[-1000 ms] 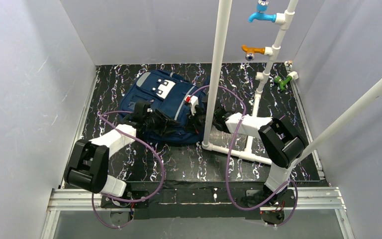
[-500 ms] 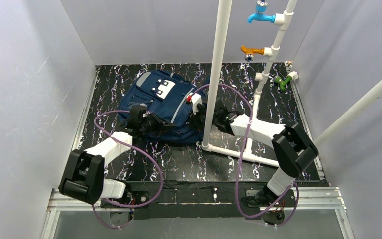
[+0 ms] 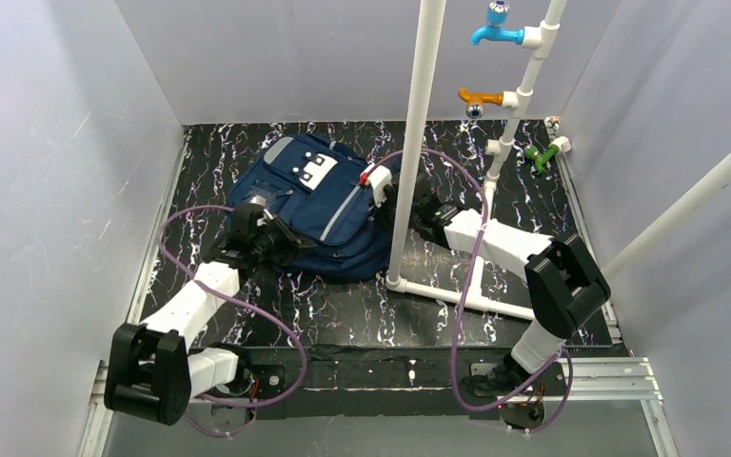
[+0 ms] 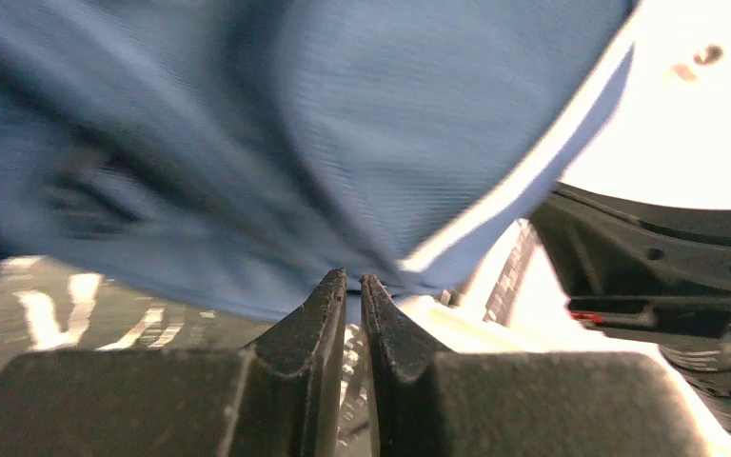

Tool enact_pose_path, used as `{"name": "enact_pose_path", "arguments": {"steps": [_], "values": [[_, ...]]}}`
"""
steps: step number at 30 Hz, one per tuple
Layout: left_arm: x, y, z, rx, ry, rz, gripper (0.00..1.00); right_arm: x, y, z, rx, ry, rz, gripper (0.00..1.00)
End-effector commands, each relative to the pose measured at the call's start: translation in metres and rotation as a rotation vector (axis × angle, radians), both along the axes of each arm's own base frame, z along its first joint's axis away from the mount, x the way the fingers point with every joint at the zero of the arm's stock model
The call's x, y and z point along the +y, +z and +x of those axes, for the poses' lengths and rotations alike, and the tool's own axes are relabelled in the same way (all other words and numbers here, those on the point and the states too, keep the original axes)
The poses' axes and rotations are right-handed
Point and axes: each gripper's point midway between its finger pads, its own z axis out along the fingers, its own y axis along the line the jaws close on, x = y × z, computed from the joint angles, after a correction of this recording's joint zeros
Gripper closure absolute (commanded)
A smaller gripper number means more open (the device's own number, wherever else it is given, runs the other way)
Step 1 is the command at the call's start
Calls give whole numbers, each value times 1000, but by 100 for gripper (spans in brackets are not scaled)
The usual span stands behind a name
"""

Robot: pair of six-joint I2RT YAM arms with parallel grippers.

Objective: Pack the student bag
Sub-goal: Zip the student bag at the center of the board.

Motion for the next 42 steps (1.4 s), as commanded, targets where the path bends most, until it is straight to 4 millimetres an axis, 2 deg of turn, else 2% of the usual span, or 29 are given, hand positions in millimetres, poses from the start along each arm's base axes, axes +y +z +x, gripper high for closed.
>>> {"name": "enact_pose_path", "arguments": {"steps": [1, 4, 7, 8, 11, 13, 16, 19, 22, 24, 26, 29, 31, 34, 36, 39, 40, 42], "values": [[70, -21, -12, 46, 89, 285, 100, -69, 7, 70, -60, -225, -67, 99], [79, -17, -18, 43, 19, 309, 100, -69, 2, 83, -54, -208, -89, 99], [94, -2, -21, 37, -24, 384, 100, -50, 3, 81, -34, -125, -31, 99], [95, 7, -21, 14, -41, 398, 96, -44, 6, 77, -8, -89, -14, 99], [70, 41, -16, -114, -156, 305, 73, -17, 11, 50, 69, 22, 102, 99], [47, 60, -13, -208, -236, 261, 65, -5, 9, 38, 80, 45, 144, 99], [14, 73, -9, -300, -331, 281, 57, 18, 1, 18, 140, 96, 170, 99], [-20, 75, 2, -311, -330, 181, 56, 48, 4, -4, 170, 177, 188, 99], [-45, 58, 1, -170, -215, 0, 55, 63, 15, -14, 156, 204, 222, 99], [-47, 50, -3, -123, -118, -52, 53, 67, 21, -19, 161, 210, 242, 99], [-40, 39, -12, -68, 2, -78, 43, 68, 23, -23, 156, 201, 250, 99], [-30, 38, -21, -50, 100, -114, 40, 74, 23, -32, 173, 203, 285, 99], [-23, 41, -26, -44, 105, -60, 37, 78, 21, -35, 179, 206, 284, 99], [-10, 54, -24, -141, 39, 187, 36, 82, 23, -36, 194, 201, 305, 99], [-11, 61, -20, -249, -60, 314, 42, 85, 25, -37, 197, 213, 322, 99], [-27, 68, -18, -476, -358, 484, 49, 88, 28, -35, 193, 225, 313, 99], [-27, 66, -21, -516, -457, 559, 50, 88, 28, -34, 193, 229, 304, 99], [-27, 63, -26, -625, -637, 697, 46, 88, 31, -32, 187, 227, 303, 99]]}}
